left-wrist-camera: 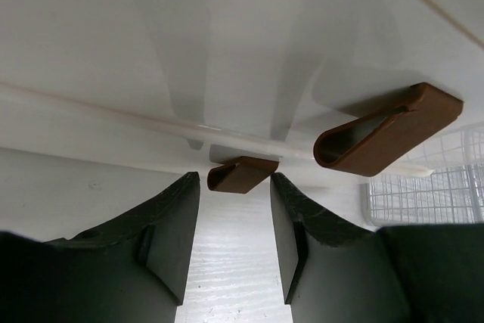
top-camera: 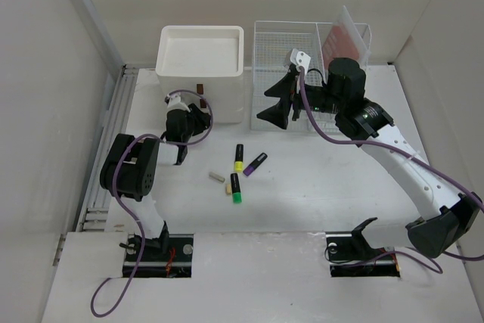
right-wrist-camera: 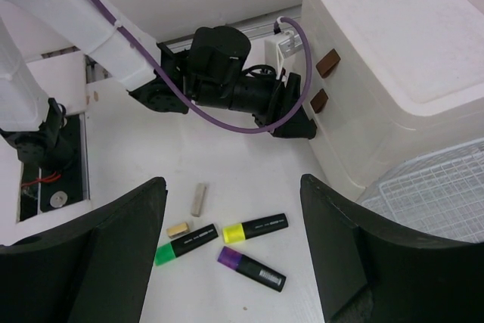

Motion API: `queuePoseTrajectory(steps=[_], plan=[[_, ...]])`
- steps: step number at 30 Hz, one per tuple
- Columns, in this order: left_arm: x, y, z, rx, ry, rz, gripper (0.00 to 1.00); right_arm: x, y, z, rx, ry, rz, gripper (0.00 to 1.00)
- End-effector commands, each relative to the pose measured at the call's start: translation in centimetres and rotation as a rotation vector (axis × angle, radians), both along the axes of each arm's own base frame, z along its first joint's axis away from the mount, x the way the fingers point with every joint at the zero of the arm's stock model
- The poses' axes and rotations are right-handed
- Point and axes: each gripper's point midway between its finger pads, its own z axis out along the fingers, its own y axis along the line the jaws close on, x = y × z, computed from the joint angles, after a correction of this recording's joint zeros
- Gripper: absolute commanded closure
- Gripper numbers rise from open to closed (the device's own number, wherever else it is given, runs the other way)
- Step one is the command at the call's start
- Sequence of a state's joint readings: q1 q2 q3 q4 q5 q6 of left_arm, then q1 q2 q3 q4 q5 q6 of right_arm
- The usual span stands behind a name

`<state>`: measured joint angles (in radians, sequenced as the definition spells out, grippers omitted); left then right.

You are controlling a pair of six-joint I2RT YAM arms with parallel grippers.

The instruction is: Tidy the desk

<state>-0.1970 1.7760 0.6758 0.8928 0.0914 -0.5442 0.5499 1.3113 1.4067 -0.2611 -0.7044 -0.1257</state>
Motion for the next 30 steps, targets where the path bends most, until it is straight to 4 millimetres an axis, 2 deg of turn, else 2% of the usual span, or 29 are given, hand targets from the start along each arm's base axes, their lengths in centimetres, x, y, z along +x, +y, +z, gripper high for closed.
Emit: queuePoseTrajectory(steps=[1,7,19,30], plan=[[1.7,-0.5,2.5,-0.013,-0.084,-0.001,0.61,-0.6,-0.1,2.0,0.045,-0.051,0.022,0.23],[1.9,-0.5,2.4,-0.013,-0.084,-0.001,0.61,-0.6,-0.1,2.0,0.045,-0.051,0.022,0.23],[2.5,-1.3,2.3,0.002,-0.067,-0.012,0.68,-0.7,0.0,2.0,0.046,-0.050,0.031,0.23],[2.5,-1.0,1.5,0.015,-0.037,0.005,0.77,-0.9,0.0,2.0,0.047,-0.050,0.041,0.23]])
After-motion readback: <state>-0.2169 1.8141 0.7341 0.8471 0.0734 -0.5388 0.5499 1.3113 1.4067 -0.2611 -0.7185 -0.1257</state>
